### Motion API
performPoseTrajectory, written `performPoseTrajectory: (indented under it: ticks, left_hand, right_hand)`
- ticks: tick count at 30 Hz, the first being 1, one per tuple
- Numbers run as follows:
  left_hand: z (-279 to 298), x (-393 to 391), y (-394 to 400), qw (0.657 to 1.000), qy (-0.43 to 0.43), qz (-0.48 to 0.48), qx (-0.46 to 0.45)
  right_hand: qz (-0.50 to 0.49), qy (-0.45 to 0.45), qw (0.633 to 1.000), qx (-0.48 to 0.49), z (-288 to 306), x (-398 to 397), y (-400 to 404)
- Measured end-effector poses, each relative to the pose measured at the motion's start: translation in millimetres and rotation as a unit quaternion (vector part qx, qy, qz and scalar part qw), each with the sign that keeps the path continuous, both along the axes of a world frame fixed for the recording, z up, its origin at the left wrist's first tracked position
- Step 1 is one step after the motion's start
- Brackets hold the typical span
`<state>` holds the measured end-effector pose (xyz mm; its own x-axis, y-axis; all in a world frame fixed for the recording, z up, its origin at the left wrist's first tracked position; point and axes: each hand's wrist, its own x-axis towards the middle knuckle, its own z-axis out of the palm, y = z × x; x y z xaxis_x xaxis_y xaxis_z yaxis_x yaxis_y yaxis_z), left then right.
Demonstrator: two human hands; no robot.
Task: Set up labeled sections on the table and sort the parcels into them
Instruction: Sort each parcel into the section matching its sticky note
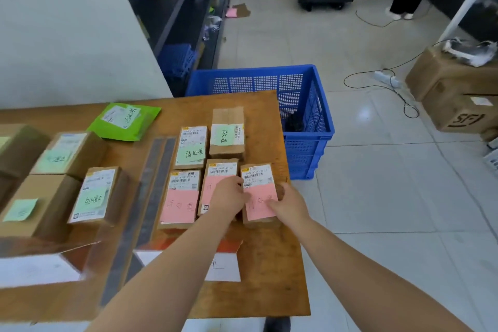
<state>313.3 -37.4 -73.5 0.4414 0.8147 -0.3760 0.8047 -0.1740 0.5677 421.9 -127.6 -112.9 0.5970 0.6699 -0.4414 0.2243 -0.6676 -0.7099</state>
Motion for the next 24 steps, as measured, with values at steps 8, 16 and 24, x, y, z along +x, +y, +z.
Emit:
performPoseTrajectory:
  ticks: [8, 16, 24]
  left_hand:
    - [60.8, -61.4, 42.0, 0.987, 0.069, -0.015, 0.146]
    - [120.4, -161.5, 92.2, 0.960, 0.158, 0.073, 0.219]
    - [129.4, -244.5, 154.0, 0.956, 0.177, 0.078, 0.221]
  right_hand:
    - [0.259, -0.304, 0.917, 0.023, 70.9, -15.7, 55.1]
    - [0.406, -0.348, 0.839, 0.099, 139.9, -102.8, 135.6]
    - [0.431, -0.377, 0.813, 0.108, 158.7, -190.1, 212.2]
